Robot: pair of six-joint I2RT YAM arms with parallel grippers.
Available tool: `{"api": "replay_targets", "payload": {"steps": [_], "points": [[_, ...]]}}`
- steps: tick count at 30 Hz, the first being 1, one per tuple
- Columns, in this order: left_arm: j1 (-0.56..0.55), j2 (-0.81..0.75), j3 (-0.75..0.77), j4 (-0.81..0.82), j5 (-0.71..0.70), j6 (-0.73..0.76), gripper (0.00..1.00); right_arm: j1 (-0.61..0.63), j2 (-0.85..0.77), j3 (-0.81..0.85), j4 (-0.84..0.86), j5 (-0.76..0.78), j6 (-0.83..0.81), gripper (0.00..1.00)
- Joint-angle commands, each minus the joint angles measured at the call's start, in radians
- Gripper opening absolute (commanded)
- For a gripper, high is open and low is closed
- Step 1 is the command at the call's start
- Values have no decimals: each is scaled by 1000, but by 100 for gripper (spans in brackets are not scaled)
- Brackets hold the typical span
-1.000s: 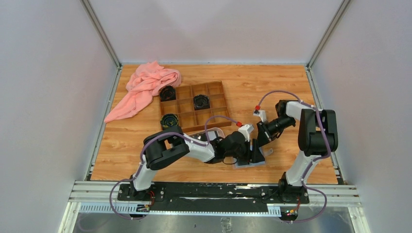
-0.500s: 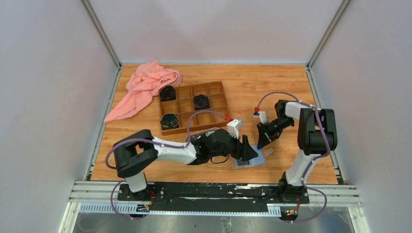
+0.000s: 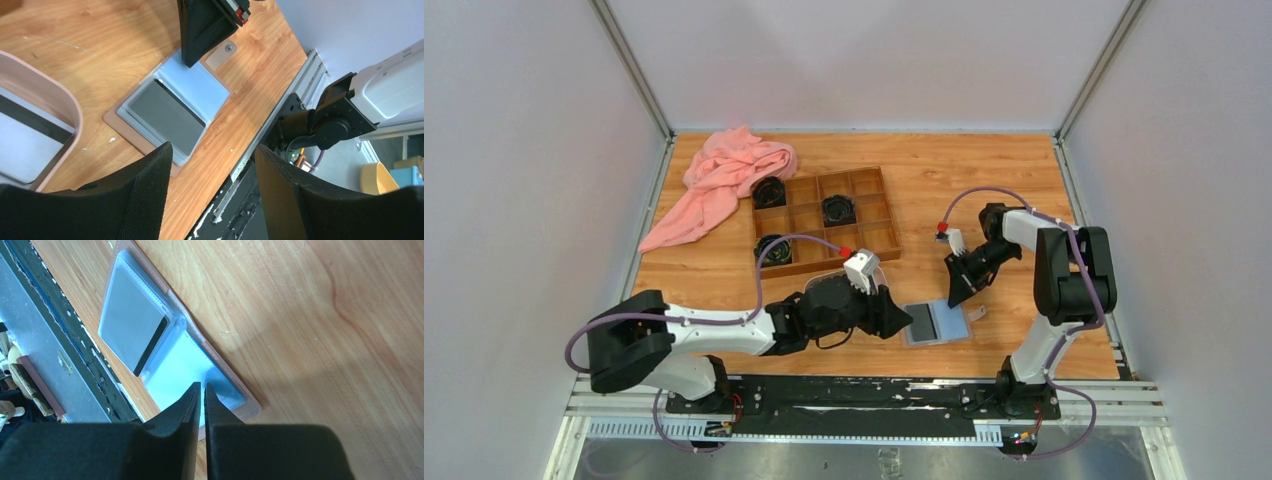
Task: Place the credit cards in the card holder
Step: Turn over the card slot in the card holder.
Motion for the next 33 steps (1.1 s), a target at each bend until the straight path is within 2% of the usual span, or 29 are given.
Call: {"api": "replay_targets", "payload": {"steps": [1, 19, 26, 33], "points": [[4, -71, -32, -53, -73, 53, 65, 22, -38, -12, -2, 14, -21, 10], [45, -219, -88, -192, -124, 108, 67, 67, -43, -14, -39, -28, -78, 11], [106, -179, 6, -384, -180, 65, 65, 76, -40, -12, -41, -28, -82, 11], [179, -69, 95, -434, -245, -18, 57, 78, -38, -12, -43, -28, -83, 11]]}}
